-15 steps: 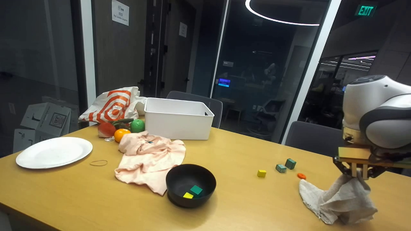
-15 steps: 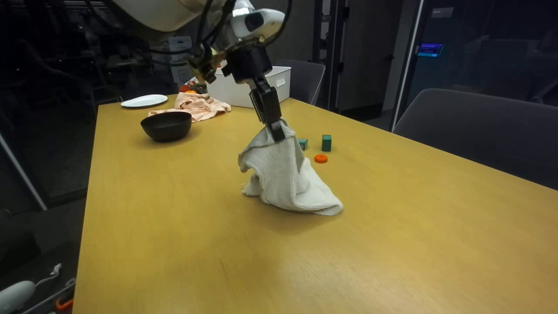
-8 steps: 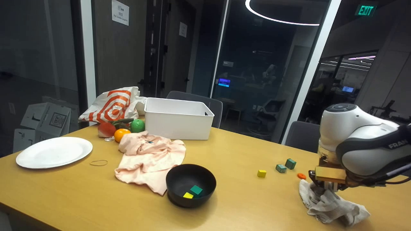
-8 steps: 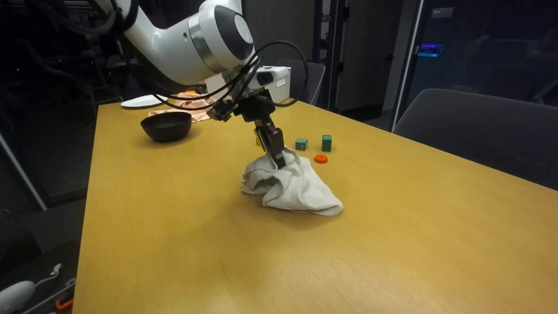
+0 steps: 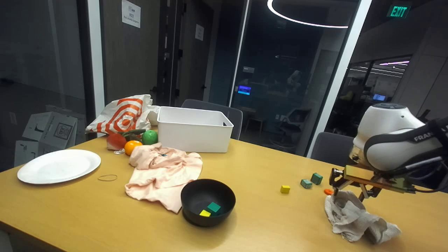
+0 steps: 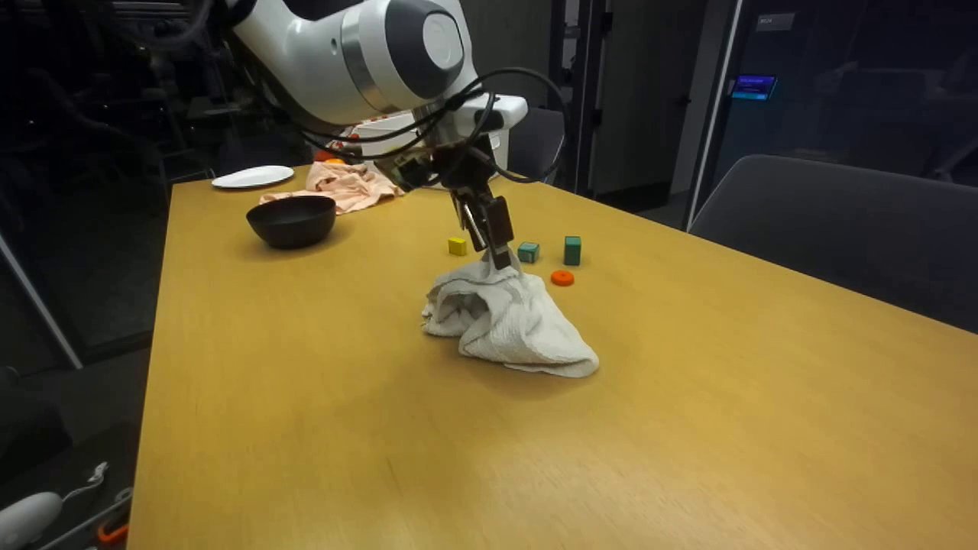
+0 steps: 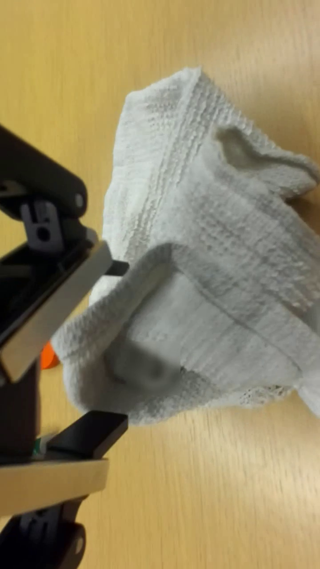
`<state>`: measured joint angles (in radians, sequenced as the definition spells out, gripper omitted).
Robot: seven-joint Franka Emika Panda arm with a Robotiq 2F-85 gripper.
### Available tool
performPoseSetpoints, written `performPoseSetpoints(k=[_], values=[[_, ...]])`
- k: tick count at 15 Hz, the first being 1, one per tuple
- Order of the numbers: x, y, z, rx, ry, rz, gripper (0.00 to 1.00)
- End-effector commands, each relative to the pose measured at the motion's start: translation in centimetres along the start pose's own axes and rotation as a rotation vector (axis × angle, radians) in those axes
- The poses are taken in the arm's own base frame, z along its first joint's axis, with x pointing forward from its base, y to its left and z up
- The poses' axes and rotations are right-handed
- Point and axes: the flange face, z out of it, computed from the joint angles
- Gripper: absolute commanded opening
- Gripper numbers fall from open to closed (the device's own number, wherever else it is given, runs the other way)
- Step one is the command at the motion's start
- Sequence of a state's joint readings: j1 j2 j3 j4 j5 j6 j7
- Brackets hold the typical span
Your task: Take the toy blocks off of the kitchen towel by picking it up
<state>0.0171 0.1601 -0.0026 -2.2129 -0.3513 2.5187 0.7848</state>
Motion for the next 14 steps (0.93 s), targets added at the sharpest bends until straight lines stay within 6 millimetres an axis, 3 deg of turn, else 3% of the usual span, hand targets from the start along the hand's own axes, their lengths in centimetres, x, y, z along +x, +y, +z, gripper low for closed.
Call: performPoseSetpoints(k=[1,5,8,9,11,14], values=[[0.2,-0.5,-5.3,0.113,-0.062,-0.099,1.0],[0.1,-1.0,-10.3,0.163,-0.234,-0.201,1.0],[0.3,-0.3,-13.0,0.082,-0.29,-0.204,1.0],[0.0,-0.5,-11.1,0.098,-0.273,-0.18,1.0],[0.2,-0.3,-12.3,0.089,-0.288,-0.184,1.0],[0.1,-0.3,-12.2,0.087,-0.292,-0.185,1.0]])
